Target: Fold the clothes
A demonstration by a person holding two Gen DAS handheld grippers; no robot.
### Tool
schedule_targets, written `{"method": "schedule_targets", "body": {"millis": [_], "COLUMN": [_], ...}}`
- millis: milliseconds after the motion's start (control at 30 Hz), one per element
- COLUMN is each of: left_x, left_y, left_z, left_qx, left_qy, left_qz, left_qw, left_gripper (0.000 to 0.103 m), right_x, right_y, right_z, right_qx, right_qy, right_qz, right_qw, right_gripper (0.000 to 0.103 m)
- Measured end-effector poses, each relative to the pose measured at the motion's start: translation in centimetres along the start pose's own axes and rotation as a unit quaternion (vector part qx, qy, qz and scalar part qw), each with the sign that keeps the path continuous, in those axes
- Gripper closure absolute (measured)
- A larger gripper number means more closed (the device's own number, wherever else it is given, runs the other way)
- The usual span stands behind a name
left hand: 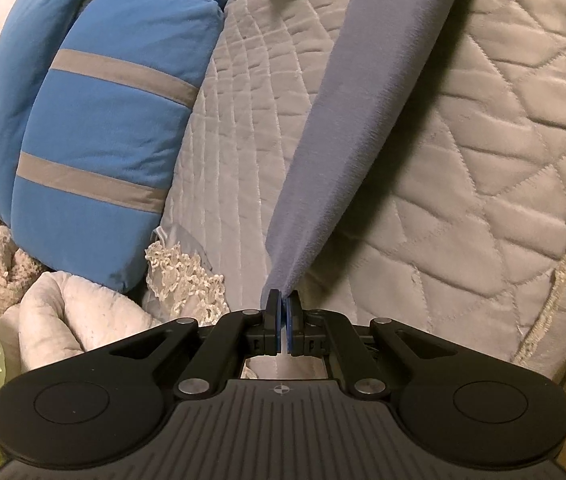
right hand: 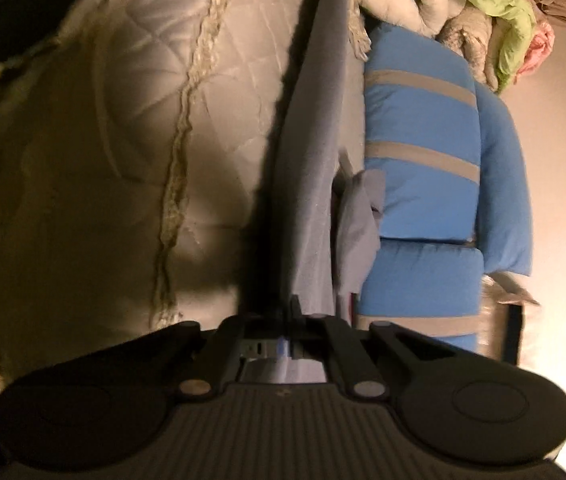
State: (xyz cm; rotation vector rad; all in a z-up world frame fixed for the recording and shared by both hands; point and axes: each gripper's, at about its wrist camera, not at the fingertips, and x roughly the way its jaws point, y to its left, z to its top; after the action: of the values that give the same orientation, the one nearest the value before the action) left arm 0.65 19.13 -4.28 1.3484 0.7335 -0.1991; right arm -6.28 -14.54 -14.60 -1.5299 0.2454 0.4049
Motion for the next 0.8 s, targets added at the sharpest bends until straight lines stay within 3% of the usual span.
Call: {"method": "schedule_targets", "body": {"millis": [267,533,667,733,800], "left_x": [-0.8,-0.8,-0.1,0.3,0.2], "left_y": [-1.9,-3.9,-4.0,-3.6,-2.5], "left_z": [-0.5,-1.1,-1.5,-2.0,-2.9], "left_qx": [0.027,0.056,0.057,0.048,0.015], "left_qy": [0.002,0.010,0.050,0.077,0.090], "left_qz": [-0.024,-0.010,-0.002,-0.004,-0.017], "left_qw": [0.9993,0.9983,0.9971,0.9959,0.9957], "left_gripper": [0.100,0.100,0.098,0.098,0.095], "right_x": [-2.9,-1.8,-1.7,-1.5,-1.7], "right_y": [-5.4,-2.6,-2.1,-2.3,-2.7], "right_z": [-1.3,-1.1,-1.1,-1.1,-1.3], "right_qx": [0.106,0.094,0.090,0.095,0.111], "right_qy": [-0.023,-0.016,-0.012,-0.009,-0.011], "right_qz": [0.098,0.143,0.157,0.161,0.164], "right_qw": [0.989,0.985,0.983,0.982,0.980], "right_gripper": [0.102,0.102,0.101,0.074,0.061]}}
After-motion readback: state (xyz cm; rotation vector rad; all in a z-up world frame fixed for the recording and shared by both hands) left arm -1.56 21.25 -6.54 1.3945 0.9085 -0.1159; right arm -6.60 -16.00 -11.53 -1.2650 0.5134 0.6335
